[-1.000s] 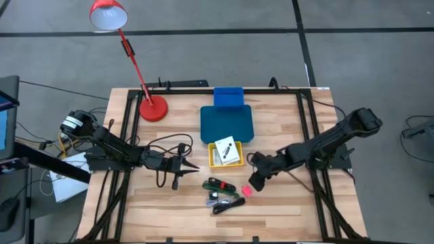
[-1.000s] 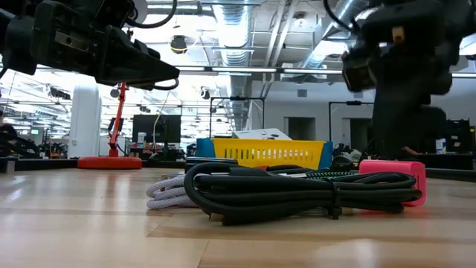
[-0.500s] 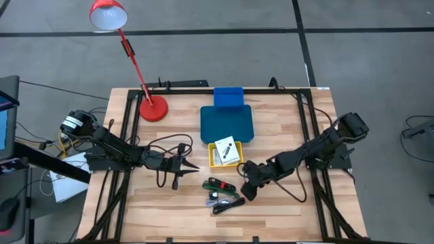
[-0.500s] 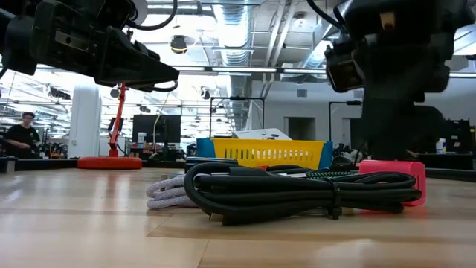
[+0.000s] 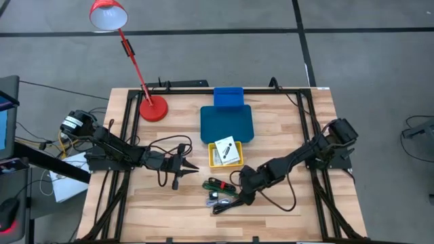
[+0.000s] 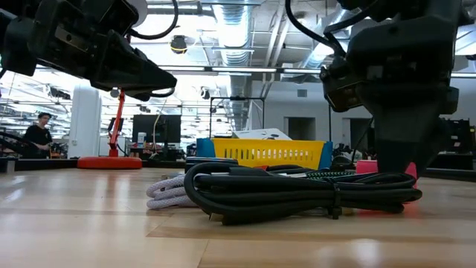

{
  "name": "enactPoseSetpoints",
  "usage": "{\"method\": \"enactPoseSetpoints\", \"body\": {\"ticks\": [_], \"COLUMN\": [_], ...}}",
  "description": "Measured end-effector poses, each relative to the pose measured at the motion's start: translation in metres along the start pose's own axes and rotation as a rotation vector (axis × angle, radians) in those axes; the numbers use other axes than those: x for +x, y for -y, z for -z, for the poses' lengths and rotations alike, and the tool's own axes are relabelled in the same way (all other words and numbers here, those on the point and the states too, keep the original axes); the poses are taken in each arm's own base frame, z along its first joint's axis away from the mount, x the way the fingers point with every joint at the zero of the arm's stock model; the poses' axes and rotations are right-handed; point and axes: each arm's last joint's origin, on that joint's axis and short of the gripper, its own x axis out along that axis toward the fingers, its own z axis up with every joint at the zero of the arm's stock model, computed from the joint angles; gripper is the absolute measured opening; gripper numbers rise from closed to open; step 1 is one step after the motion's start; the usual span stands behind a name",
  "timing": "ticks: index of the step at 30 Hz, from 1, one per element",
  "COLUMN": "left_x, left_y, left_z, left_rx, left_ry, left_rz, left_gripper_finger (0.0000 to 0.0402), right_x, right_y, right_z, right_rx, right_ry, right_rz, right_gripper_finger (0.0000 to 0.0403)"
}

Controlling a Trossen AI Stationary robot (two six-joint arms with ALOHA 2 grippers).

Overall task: Pick and place items into bin
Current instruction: Put the pink charger adapter into the top blue basket

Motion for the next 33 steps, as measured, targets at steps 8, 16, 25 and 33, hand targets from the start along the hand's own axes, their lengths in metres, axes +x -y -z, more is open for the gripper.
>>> {"method": "enactPoseSetpoints", "body": {"ticks": [8, 16, 25, 33], "left_x": [0.000, 0.000, 0.000, 0.000], "left_y": [0.000, 0.000, 0.000, 0.000], "left_z": [0.001, 0.001, 0.001, 0.001], "left_rx": [-0.030, -0.062, -0.118, -0.127], "left_ry": [-0.008, -0.008, -0.007, -0.007], "left_rz": [0.000, 0.000, 0.000, 0.000], "left_gripper_finger": [0.0032, 0.0032, 0.0032, 0.0032], "right_x": [-0.003, -0.005, -0.034, -0.079], "right_y": [0.001, 0.002, 0.001, 0.010], "right_z": [0.000, 0.000, -0.006, -0.025], "right_rx": [-0.020, -0.028, -0.024, -0.036], "right_ry": [0.026, 0.034, 0.155, 0.311], "right_rz": [0.024, 0.023, -0.006, -0.054], "right_gripper_finger": [0.0155, 0.0147, 0.0147, 0.0147]}}
